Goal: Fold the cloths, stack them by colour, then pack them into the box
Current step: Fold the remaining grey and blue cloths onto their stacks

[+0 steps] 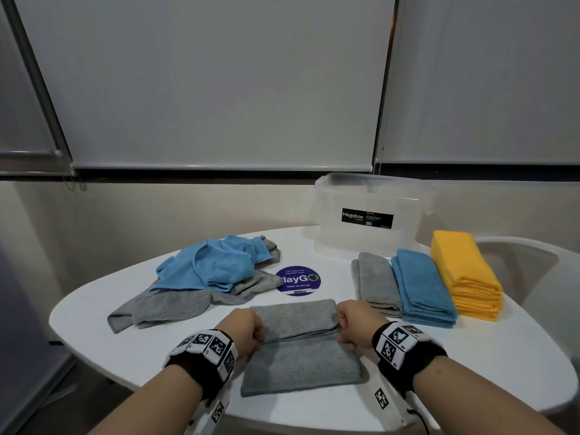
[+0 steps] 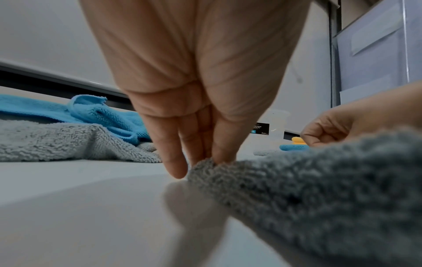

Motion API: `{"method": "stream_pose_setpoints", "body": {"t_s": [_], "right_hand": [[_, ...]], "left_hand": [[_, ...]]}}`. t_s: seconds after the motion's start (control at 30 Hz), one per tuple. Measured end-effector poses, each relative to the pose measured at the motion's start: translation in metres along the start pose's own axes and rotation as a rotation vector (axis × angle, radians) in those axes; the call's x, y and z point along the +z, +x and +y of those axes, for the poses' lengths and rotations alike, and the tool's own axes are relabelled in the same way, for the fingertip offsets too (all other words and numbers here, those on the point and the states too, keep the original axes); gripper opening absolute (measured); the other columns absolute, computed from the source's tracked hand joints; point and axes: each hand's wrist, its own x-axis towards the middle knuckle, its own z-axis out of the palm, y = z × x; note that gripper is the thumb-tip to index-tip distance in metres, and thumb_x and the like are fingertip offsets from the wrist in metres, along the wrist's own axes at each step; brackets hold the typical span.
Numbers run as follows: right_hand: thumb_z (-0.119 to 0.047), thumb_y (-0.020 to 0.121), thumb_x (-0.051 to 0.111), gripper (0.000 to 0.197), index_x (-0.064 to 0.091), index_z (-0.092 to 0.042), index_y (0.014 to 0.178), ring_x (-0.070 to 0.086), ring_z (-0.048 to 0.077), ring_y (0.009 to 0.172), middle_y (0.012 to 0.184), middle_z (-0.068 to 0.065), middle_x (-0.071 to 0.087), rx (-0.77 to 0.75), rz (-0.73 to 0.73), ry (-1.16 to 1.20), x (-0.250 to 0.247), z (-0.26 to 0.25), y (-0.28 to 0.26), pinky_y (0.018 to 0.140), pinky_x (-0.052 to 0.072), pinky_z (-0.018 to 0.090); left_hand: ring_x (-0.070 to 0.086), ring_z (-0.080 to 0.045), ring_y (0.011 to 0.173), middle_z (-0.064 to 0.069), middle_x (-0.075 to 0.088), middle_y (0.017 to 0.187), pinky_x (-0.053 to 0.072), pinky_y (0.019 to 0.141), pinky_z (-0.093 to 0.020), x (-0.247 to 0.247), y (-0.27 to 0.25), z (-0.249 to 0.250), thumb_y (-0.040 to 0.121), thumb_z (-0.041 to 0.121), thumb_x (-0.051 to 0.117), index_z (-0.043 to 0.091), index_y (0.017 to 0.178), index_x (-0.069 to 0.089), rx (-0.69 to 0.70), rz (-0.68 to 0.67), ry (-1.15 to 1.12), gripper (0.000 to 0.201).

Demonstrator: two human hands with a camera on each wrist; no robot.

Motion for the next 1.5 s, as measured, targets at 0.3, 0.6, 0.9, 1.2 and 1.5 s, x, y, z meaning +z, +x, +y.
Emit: {"method": "stream_pose_setpoints", "body": {"t_s": [0.3, 0.6, 0.9, 1.2, 1.5], "right_hand": [[0.0, 0.086, 0.044, 0.017, 0.043, -0.017, 0.087, 0.052, 0.025, 0.089, 0.093, 0.003, 0.045, -0.178, 0.286, -0.267, -0.002, -0.02, -0.018, 0.06, 0.033, 0.029], [-0.009, 0.094, 0.049, 0.071, 0.006, 0.002, 0.15, 0.008, 0.031, 0.146, 0.158, 0.017, 0.007, -0.246, -0.23, -0.476, 0.034, -0.048, -0.024, 0.119, 0.014, 0.044], [-0.006, 0.1, 0.035, 0.058, 0.007, 0.002, 0.15, 0.011, 0.031, 0.147, 0.158, 0.02, 0.006, -0.247, -0.245, -0.45, 0.027, -0.022, -0.019, 0.119, 0.011, 0.034], [-0.016, 0.095, 0.041, 0.02, 0.058, -0.011, 0.087, 0.055, 0.03, 0.083, 0.106, 0.015, 0.063, -0.252, 0.172, -0.355, 0.004, -0.04, -0.002, 0.069, 0.033, 0.027], [-0.036, 0.101, 0.035, 0.072, -0.003, -0.001, 0.151, -0.003, 0.029, 0.148, 0.159, 0.017, -0.006, -0.136, -0.223, -0.454, 0.038, -0.056, 0.042, 0.12, 0.003, 0.037]], "left_hand": [[0.056, -0.018, 0.093, 0.004, 0.053, 0.095, 0.044, 0.081, -0.024, 0.003, -0.002, 0.013, 0.079, 0.003, 0.051, 0.026, 0.079, 0.048, 0.015, 0.029, 0.072, 0.023], [0.01, -0.024, 0.148, -0.012, 0.0, 0.16, 0.01, 0.119, -0.03, 0.034, -0.003, 0.042, 0.098, 0.012, 0.041, 0.006, 0.153, 0.006, 0.106, -0.128, 0.294, 0.066], [0.007, -0.023, 0.148, -0.014, -0.008, 0.16, 0.01, 0.119, -0.027, 0.031, -0.012, 0.025, 0.099, 0.005, 0.033, 0.004, 0.152, -0.003, 0.038, -0.172, 0.259, 0.064], [0.035, -0.03, 0.137, -0.014, 0.028, 0.152, 0.033, 0.11, -0.04, 0.006, 0.008, 0.037, 0.096, 0.018, 0.045, 0.003, 0.142, 0.03, -0.069, -0.142, 0.203, 0.05], [-0.004, -0.024, 0.148, 0.0, -0.008, 0.161, 0.005, 0.12, -0.045, 0.034, 0.032, 0.043, 0.1, 0.047, 0.027, 0.017, 0.153, -0.004, -0.09, -0.154, 0.259, 0.069]]}}
